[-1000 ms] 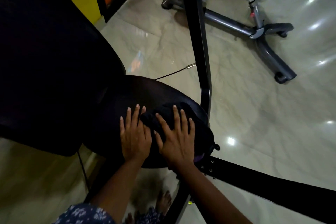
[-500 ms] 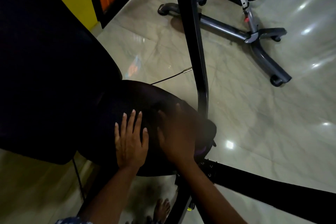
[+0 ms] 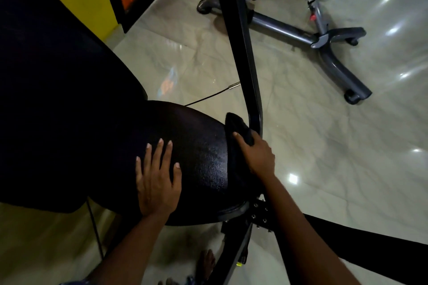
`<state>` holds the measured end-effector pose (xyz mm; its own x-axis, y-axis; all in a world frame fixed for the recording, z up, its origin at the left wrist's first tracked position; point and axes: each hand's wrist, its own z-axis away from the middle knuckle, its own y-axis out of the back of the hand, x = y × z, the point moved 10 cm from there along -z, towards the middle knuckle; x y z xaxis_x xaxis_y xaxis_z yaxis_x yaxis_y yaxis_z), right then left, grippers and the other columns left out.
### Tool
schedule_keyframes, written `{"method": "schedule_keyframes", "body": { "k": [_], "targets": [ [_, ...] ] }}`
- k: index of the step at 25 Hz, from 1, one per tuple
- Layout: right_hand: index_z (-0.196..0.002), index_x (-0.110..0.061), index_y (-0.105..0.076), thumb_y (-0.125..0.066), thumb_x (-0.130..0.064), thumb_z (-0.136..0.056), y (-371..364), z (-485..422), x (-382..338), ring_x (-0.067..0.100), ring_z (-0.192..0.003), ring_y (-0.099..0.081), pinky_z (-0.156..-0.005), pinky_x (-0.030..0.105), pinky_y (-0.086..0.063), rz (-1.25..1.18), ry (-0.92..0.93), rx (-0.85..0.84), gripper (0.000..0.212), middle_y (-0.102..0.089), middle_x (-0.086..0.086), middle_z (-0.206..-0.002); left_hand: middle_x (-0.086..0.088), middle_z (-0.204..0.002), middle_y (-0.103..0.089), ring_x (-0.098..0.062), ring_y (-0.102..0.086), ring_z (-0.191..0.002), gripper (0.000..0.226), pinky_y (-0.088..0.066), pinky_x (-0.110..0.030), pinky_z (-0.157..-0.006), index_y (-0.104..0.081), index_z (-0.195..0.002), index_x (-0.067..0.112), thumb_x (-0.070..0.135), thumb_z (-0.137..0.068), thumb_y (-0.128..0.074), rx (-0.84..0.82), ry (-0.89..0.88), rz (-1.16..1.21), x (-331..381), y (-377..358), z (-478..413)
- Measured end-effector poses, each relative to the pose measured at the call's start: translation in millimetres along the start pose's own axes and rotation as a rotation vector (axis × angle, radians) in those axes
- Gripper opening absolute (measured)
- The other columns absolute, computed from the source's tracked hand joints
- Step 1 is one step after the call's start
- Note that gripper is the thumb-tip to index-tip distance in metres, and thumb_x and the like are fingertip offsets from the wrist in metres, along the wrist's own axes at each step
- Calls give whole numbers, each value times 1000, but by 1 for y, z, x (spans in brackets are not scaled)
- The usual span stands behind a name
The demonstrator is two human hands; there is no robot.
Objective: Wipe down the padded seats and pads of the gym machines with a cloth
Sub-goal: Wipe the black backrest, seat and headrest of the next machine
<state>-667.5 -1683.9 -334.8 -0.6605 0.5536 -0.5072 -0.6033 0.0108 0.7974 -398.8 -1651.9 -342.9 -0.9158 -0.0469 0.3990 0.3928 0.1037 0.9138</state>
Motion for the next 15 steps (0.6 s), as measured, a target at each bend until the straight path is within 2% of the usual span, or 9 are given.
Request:
{"method": "schedule_keyframes", "body": {
  "k": [4, 6, 8, 10, 12, 15],
  "targets": [
    [-140, -35, -35, -47, -63, -82, -3, 53, 32, 33, -129, -42, -105, 45, -37, -209, -91, 219, 65, -40, 11, -139, -5, -150, -37, -26, -28, -141, 57, -16, -48, -114, -40, -142, 17, 38, -91, -26, 20, -20, -5, 1, 1, -2],
    [-138, -35, -36, -42, -63, -79, -4, 83, 28, 32, -134, -35, -107, 49, -35, -242, 18, 331, 65, -34, 13, -143, -5, -150, -37, -27, -28, -141, 57, -15, -47, -115, -40, -142, 17, 38, -91, -27, 25, -16, 10, 0, 0, -1],
    [-133, -38, -38, -45, -54, -83, -7, 112, 20, 29, -138, -27, -110, 49, -31, -217, 197, 381, 52, -29, 14, -147, -5, -150, -37, -27, -27, -142, 57, -14, -47, -115, -41, -142, 17, 39, -92, -26, 25, -7, 23, 0, -1, -1],
    [-132, -38, -39, -46, -52, -86, -11, 128, 12, 27, -140, -21, -113, 44, -25, -78, 353, 343, 48, -21, 13, -150, -5, -149, -38, -27, -27, -142, 57, -14, -47, -115, -42, -141, 17, 40, -93, -23, 19, 6, 46, -1, -1, -2],
    [-134, -38, -37, -40, -58, -89, -14, 135, -4, 28, -138, -21, -113, 40, -21, 197, 599, 296, 49, -17, 13, -150, -6, -148, -41, -26, -29, -141, 59, -14, -46, -116, -46, -139, 15, 43, -94, -20, 20, 17, 132, 1, 1, -3],
    [-137, -39, -35, -35, -65, -88, -30, 149, -25, 33, -133, -28, -106, 47, -26, 593, 1038, 196, 56, -21, 15, -148, -6, -145, -44, -20, -29, -140, 60, -7, -33, -118, -47, -136, 11, 46, -93, -23, 77, 139, 510, -8, 13, 20]
  ]
}}
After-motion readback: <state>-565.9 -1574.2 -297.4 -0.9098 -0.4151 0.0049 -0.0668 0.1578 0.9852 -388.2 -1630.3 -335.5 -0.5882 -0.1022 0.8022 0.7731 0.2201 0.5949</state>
